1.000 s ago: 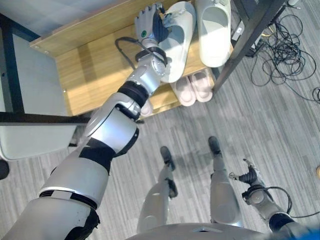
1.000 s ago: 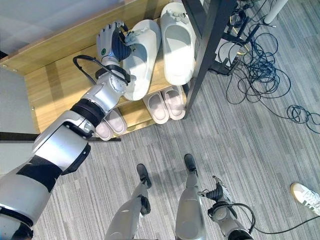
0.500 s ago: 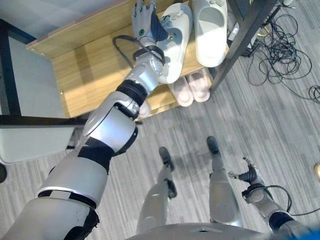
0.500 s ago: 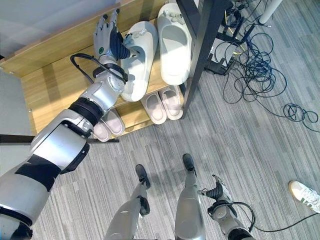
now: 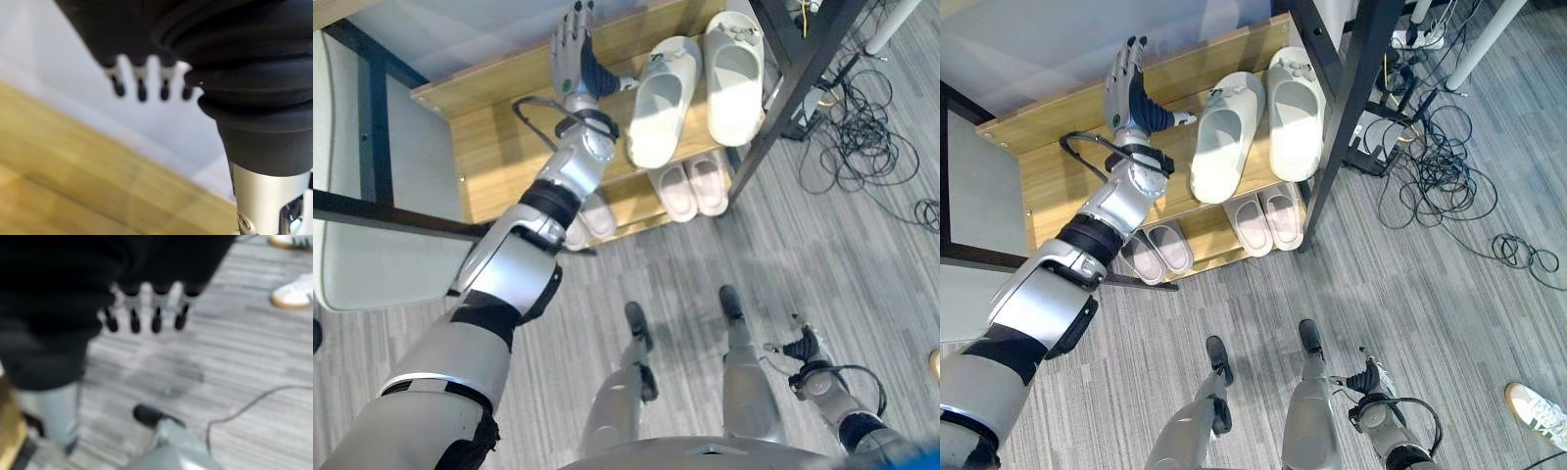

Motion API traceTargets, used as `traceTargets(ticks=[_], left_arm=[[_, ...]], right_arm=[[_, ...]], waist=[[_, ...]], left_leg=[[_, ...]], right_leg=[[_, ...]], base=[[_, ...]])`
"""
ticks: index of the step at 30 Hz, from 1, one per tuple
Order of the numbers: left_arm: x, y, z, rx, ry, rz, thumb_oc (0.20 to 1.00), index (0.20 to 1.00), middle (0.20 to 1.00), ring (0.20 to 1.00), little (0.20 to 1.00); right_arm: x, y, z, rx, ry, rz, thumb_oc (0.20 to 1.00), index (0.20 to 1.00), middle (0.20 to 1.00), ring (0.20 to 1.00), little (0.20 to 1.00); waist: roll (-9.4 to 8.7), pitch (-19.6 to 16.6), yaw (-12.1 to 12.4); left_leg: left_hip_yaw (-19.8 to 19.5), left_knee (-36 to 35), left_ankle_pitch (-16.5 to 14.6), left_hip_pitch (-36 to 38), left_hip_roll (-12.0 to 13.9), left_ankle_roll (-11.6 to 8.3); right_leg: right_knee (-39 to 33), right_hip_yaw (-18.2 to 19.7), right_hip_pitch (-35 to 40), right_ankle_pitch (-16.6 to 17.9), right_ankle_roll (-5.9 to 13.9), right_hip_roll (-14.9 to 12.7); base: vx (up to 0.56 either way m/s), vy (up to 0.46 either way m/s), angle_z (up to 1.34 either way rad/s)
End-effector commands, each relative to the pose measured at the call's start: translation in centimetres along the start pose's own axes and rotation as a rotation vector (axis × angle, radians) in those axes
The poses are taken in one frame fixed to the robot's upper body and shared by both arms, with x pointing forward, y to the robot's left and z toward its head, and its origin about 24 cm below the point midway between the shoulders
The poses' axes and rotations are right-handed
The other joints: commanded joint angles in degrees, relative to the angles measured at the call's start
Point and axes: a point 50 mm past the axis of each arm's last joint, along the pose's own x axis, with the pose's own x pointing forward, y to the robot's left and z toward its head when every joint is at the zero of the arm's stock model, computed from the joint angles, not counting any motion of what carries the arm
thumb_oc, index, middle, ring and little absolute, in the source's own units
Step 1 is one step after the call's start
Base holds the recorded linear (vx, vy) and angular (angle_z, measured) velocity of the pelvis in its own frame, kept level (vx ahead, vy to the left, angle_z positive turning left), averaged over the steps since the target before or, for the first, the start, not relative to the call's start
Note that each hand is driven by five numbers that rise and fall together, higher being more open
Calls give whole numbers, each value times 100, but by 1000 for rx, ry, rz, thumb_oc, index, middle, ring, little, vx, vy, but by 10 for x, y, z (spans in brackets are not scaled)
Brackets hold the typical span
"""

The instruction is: Arrange the slippers neatly on the shoe rack.

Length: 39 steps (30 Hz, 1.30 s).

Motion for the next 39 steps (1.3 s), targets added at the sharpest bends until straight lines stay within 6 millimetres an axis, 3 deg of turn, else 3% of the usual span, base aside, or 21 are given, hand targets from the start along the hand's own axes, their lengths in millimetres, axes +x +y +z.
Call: traceTargets(ticks=[1, 5, 8, 11, 23, 28, 39], left_arm=[[23, 41, -5, -65, -2, 129, 1000, 1000, 1000, 1000, 1000], [-9, 23, -51, -3, 98, 50, 1000, 1000, 1000, 1000, 1000], [-19, 15, -62, 2, 137, 12, 1000, 1000, 1000, 1000, 1000], [-28, 3, -62, -43, 151, -35, 1000, 1000, 1000, 1000, 1000], [-46, -37, -3, -143, -25, -210, 1000, 1000, 1000, 1000, 1000], [-56, -50, 8, -221, -26, -264, 1000, 1000, 1000, 1000, 1000], [-73, -70, 11, -294, 48, -330, 1000, 1000, 1000, 1000, 1000]], right_arm=[[-2, 3, -3, 53, 37, -4, 1000, 1000, 1000, 1000, 1000], [-2, 5, -6, 58, 70, -3, 1000, 1000, 1000, 1000, 1000], [-2, 7, -8, 58, 84, 3, 1000, 1000, 1000, 1000, 1000], [-2, 7, -8, 60, 89, 2, 1000, 1000, 1000, 1000, 1000], [3, 3, 4, 57, 51, -14, 1000, 1000, 1000, 1000, 1000], [4, 4, 8, 53, 46, -9, 1000, 1000, 1000, 1000, 1000], [5, 5, 9, 41, 54, -6, 1000, 1000, 1000, 1000, 1000]], waist=[[-93, 293, 165], [-60, 283, 286], [-66, 290, 298], [-73, 288, 314], [1, 329, 316], [50, 351, 308], [73, 339, 272]], left_leg=[[-784, 21, -495, 16, -30, -499], [-806, 21, -476, 34, -41, -510], [-833, 21, -456, 17, -41, -517], [-838, 21, -453, 18, -41, -517], [-825, 21, -438, -17, -81, -510], [-805, 21, -423, -37, -91, -506], [-778, 21, -398, -13, -75, -502]], right_leg=[[109, -580, 192, -422, 35, 26], [141, -599, 231, -449, 20, 7], [142, -636, 227, -438, 19, 8], [131, -641, 231, -423, 17, 10], [114, -622, 202, -373, 42, -34], [96, -605, 176, -339, 58, -56], [96, -582, 172, -336, 50, -45]], base=[[-28, 20, 4], [-24, 11, 5], [-37, 5, 12], [-10, 2, 4], [0, 0, 0], [0, 0, 0], [0, 0, 0]])
